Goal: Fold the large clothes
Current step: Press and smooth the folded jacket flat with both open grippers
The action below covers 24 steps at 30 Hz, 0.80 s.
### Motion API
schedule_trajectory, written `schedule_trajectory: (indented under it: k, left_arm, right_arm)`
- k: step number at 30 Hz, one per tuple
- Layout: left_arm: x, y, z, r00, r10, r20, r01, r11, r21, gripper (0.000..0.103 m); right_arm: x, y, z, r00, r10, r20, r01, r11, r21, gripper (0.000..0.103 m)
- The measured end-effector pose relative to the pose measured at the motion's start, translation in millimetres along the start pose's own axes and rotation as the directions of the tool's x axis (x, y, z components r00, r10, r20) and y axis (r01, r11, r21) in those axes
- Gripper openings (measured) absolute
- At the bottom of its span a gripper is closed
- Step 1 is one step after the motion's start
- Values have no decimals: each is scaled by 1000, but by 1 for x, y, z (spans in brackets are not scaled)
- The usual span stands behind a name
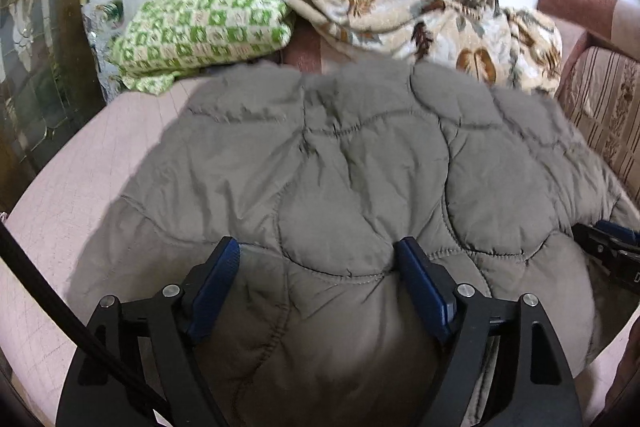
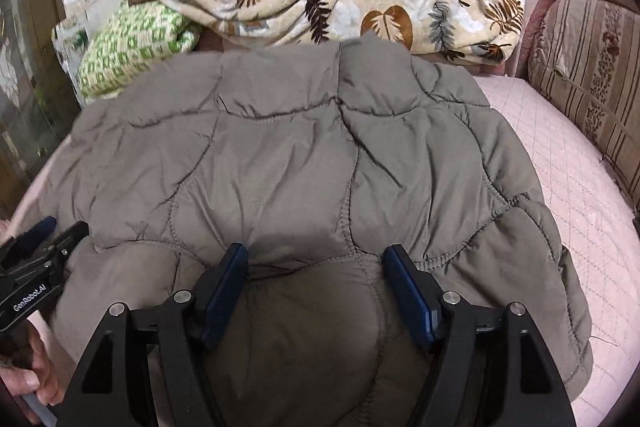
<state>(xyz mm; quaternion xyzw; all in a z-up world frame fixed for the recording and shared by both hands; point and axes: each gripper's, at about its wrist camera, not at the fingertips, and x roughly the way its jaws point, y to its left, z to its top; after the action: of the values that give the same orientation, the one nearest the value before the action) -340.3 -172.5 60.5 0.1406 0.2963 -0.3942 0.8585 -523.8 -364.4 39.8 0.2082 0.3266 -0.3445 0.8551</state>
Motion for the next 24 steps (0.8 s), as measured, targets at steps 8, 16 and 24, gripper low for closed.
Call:
schedule_trajectory:
  k: [8,16,24]
  left_arm:
    - [-30,38,5,991,123,60,-117,988,-102,80]
    - [6,61,-7,987,131,-90,-144,975,-168,81]
    - [10,58,-7,986,149,-76,-160,974,-163,82]
  right_arm:
    - [-46,-31,-4,992,-68,105,59,995,78,76]
    - [-25,-50,-10,996,-94,0,94,988,127,76]
    - [-8,-52,-9,994,-92,-55,98,986,138,82]
